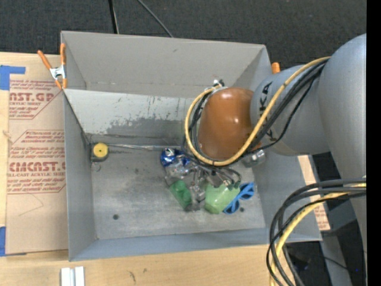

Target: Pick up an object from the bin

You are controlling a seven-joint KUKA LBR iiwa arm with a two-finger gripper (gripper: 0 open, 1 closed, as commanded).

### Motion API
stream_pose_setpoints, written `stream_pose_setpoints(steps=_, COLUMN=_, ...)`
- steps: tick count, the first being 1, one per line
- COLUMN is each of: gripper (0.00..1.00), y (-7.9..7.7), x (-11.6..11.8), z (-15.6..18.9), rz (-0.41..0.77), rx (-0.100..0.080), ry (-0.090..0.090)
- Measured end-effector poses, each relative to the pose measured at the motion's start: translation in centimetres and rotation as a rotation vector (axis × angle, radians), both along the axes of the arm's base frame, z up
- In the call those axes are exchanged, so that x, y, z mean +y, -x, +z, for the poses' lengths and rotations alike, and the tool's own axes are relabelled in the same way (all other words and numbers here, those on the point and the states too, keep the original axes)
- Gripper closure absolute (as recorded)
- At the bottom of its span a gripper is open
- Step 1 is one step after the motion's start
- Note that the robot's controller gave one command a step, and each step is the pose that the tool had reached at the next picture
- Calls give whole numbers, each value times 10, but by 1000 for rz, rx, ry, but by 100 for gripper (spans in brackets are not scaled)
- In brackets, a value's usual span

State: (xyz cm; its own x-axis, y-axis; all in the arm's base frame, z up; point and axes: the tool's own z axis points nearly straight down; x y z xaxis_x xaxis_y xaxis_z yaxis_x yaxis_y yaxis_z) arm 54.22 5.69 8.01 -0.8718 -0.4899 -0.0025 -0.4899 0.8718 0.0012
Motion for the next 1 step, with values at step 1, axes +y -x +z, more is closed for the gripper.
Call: stream_pose_setpoints(steps=1, gripper=100, y=-16, x=1, z=193, rz=428, rx=-8, ry=2)
